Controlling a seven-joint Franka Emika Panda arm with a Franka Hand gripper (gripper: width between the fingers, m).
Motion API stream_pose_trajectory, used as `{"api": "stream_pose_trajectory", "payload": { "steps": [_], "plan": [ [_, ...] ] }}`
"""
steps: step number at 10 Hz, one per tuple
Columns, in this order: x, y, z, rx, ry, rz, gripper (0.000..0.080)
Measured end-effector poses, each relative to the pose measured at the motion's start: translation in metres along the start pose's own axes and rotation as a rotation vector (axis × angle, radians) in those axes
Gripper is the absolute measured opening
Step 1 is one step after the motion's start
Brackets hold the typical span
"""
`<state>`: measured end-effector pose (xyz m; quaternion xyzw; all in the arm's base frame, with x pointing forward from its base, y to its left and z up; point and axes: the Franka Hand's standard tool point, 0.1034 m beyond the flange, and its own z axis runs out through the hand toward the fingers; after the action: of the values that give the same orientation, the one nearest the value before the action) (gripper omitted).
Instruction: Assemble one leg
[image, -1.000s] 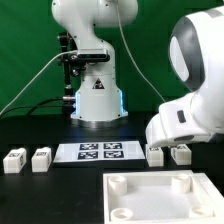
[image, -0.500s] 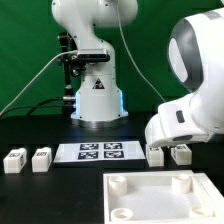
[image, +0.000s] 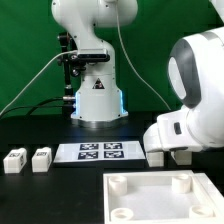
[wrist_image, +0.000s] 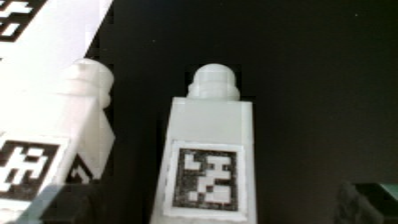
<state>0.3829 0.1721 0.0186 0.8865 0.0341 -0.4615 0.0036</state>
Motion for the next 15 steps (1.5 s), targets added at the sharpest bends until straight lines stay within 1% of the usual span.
{"api": "stream_pose_trajectory", "payload": {
  "steps": [2,3,4,5,6,13,14,15],
  "plan": [
    [0.002,0.000,0.002,0.000,-0.006,0.012,0.0649],
    [0.002,0.000,0.002,0.000,-0.006,0.012,0.0552],
    [0.002,0.000,0.002,0.000,-0.006,0.012,0.0404],
    [0.002,0.000,0.003,0.000,-0.007,0.012,0.0404],
    [0.002,0.000,0.003,0.000,-0.007,0.012,0.0290],
    [0.002,0.001,0.001,-0.002,-0.005,0.005,0.0291],
    [-0.004,0.007,-0.013,-0.014,0.005,-0.041,0.0291],
    [-0.015,0.012,-0.032,-0.009,0.032,-0.064,0.0292]
  ]
}}
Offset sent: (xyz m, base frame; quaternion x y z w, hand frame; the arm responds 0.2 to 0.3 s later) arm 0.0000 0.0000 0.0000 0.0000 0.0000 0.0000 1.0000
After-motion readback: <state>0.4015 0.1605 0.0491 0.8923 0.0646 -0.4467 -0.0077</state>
